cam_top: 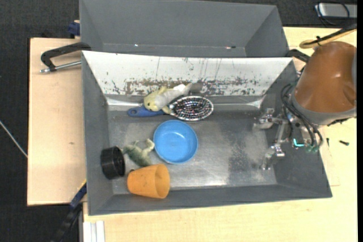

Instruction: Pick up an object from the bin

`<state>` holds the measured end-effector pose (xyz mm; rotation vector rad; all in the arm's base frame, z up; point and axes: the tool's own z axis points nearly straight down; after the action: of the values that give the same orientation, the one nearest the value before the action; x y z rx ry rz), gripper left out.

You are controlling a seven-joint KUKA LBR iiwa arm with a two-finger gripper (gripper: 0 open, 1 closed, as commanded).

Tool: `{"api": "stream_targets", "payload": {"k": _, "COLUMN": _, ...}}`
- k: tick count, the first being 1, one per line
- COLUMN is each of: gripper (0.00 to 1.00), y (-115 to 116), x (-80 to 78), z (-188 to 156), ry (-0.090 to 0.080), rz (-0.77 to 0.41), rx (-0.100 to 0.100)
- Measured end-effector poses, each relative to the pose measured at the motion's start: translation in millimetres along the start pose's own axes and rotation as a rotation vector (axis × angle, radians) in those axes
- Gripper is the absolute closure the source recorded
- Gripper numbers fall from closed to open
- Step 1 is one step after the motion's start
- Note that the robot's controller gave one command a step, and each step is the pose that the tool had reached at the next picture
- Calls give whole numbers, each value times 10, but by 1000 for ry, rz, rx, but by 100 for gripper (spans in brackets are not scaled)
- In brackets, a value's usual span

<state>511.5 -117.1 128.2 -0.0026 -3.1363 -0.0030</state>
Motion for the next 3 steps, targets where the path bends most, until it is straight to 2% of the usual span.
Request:
{"api": "stream_targets", "payload": {"k": 1, "gripper": 0, "y": -198, "x": 157, "z": -236, "ry": -8, "rz": -56, "rx": 3}}
{"api": "stream_targets", "payload": {"k": 2, "gripper": 0, "y": 19, "x": -715, "z": 579, "ry": -17, "rz": 41, "rx": 1}}
{"api": "stream_targets", "payload": {"k": 3, "gripper": 0, "y": 623, "x": -837, "z": 539, "ry": -19, "rz": 220, "rx": 2}}
